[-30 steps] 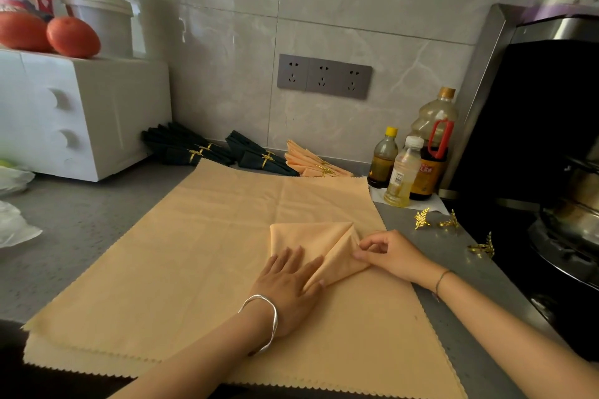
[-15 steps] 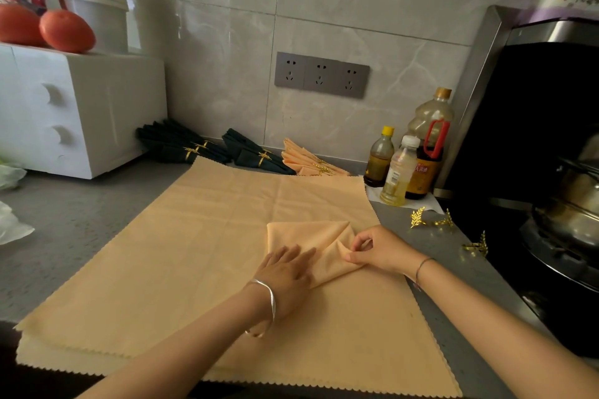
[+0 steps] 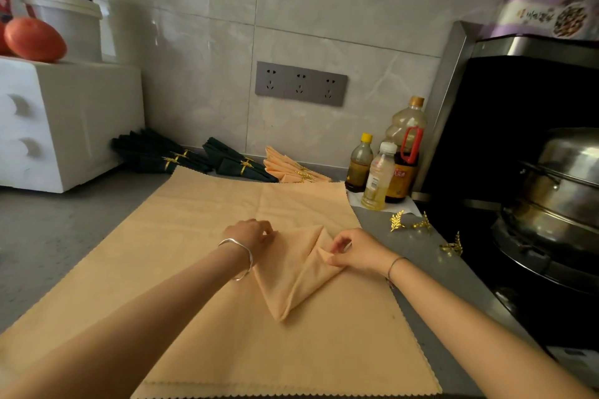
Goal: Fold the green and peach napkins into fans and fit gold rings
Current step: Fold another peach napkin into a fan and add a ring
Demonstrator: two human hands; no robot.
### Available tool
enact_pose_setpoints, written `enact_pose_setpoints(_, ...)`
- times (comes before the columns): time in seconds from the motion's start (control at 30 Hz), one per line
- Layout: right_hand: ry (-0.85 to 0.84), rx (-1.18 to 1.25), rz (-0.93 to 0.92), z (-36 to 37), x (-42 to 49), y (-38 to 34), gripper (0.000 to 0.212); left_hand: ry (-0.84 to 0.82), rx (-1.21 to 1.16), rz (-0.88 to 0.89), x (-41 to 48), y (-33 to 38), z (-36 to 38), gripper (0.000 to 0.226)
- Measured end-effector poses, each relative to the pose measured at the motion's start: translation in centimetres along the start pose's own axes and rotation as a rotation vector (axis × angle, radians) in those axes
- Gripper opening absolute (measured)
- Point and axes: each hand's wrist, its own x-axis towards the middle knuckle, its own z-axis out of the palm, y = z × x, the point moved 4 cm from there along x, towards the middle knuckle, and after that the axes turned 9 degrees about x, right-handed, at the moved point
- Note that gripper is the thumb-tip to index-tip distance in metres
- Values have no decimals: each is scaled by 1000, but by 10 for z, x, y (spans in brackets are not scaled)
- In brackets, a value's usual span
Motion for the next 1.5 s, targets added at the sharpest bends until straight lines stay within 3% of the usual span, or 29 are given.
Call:
enact_pose_setpoints(0.13, 44, -13, 46, -1, 3, 8, 29, -37, -14, -26, -18, 6, -2, 36)
enact_pose_setpoints(0.23, 62, -3, 60, 1, 4, 11, 42, -110, -98, -35, -33, 13, 1, 56)
enact_pose_setpoints(0.37, 138, -11, 62, 8, 2, 16, 34, -285, -297, 3, -59, 37, 5, 88)
enact_pose_setpoints(0.43, 166, -41, 65, 12, -1, 18, 34, -295, -238, 34, -66, 44, 7, 94)
enact_pose_setpoints(0.53, 193, -120, 43, 19, -6, 19, 36, -79, 55, 76, -64, 47, 1, 87)
enact_pose_setpoints(0.63, 248, -164, 7, 25, -11, 20, 36, 126, 103, 248, -57, 55, 0, 66)
enact_pose_setpoints(0.73, 317, -191, -49, 28, -14, 19, 35, 26, 110, 439, -53, 64, 18, 54)
enact_pose_setpoints(0.83, 357, -181, -91, 28, -16, 17, 32, -15, 106, 461, -51, 66, 34, 53)
enact_pose_setpoints(1.03, 199, 150, -221, 19, -31, 13, 25, -31, 97, 444, -46, 63, 46, 54)
enact_pose_setpoints(1.27, -47, 97, -211, 8, -90, 24, 33, -27, 84, 445, -46, 62, 47, 54)
enact_pose_setpoints(1.5, -40, 76, -179, -11, -136, 43, 32, -28, 90, 452, -46, 62, 48, 54)
